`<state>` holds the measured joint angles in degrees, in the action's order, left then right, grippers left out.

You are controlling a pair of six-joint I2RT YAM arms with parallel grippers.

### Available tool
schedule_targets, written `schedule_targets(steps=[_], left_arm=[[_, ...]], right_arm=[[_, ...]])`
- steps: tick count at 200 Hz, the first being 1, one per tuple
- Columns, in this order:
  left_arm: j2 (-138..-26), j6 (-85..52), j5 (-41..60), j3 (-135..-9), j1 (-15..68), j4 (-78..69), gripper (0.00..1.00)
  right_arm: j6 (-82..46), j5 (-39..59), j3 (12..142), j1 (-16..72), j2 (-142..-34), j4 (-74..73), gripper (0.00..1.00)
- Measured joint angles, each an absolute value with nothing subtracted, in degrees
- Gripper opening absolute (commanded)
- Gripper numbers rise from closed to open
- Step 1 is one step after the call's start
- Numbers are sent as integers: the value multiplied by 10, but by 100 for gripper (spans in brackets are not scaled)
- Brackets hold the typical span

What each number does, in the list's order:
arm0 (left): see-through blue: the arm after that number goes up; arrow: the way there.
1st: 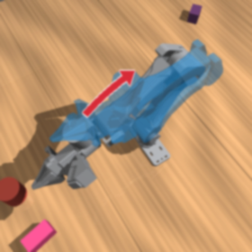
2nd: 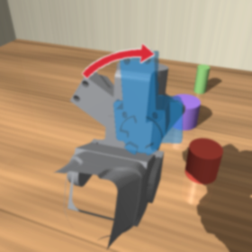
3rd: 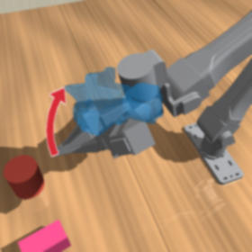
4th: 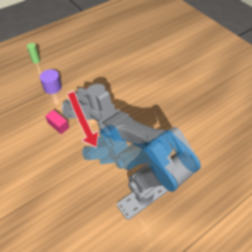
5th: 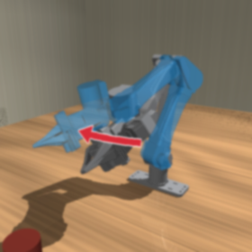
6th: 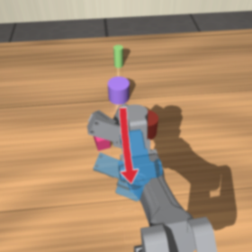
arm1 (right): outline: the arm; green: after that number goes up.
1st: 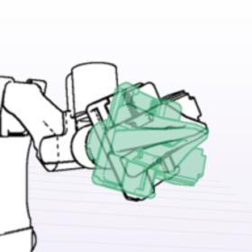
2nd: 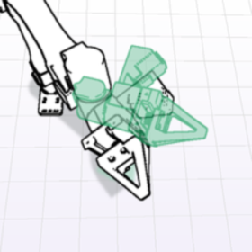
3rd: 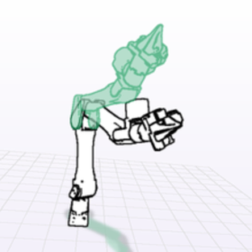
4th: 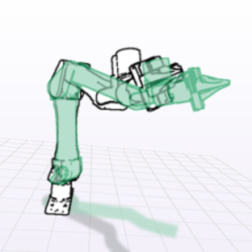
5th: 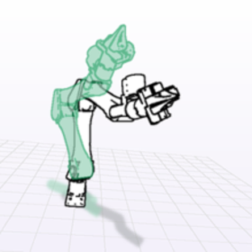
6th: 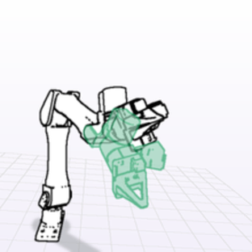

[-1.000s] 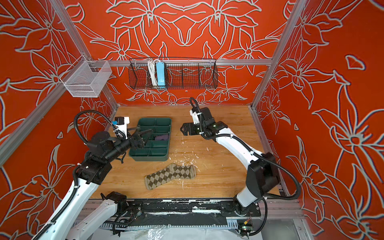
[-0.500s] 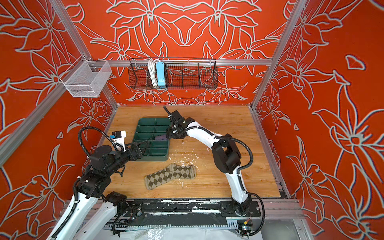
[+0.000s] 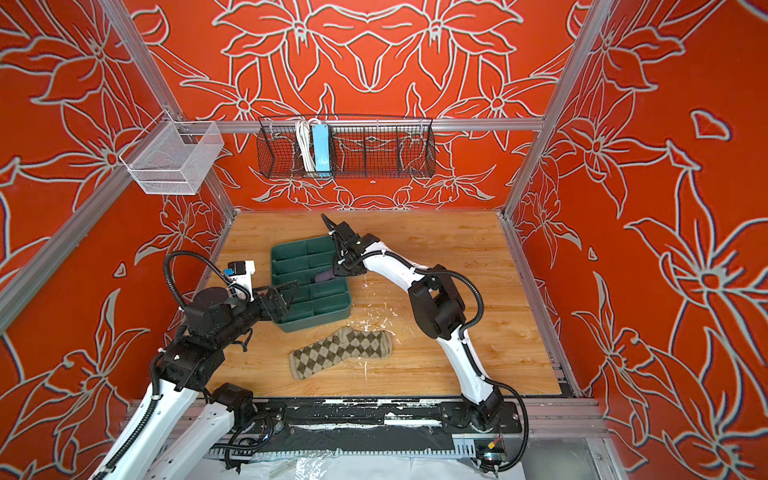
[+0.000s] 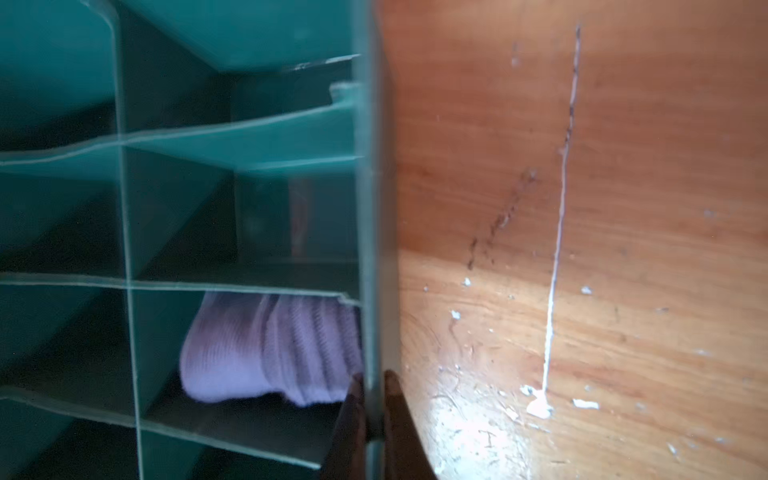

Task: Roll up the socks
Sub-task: 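Slide the green tray away from the argyle sock with the right gripper, then release the tray and grasp the argyle sock's toe with the right gripper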

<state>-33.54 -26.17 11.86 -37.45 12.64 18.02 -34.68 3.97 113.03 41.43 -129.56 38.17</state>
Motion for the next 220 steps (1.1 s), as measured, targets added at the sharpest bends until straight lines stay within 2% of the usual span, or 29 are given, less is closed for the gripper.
schedule_targets(steps=[52,141,180,220], left_arm=[[-338,-265,131,-375,126,180,97],[-416,-292,106,-399,133,209,97],[-425,-299,101,-401,146,213,97],[-437,-301,101,-401,150,219,97]], right_arm=[[-344,-4,1091,375,-1268,383,0],[-164,-63,802,102,-985,455,0],[-159,-67,669,52,-905,466,0],[-161,-85,618,39,-885,448,0]])
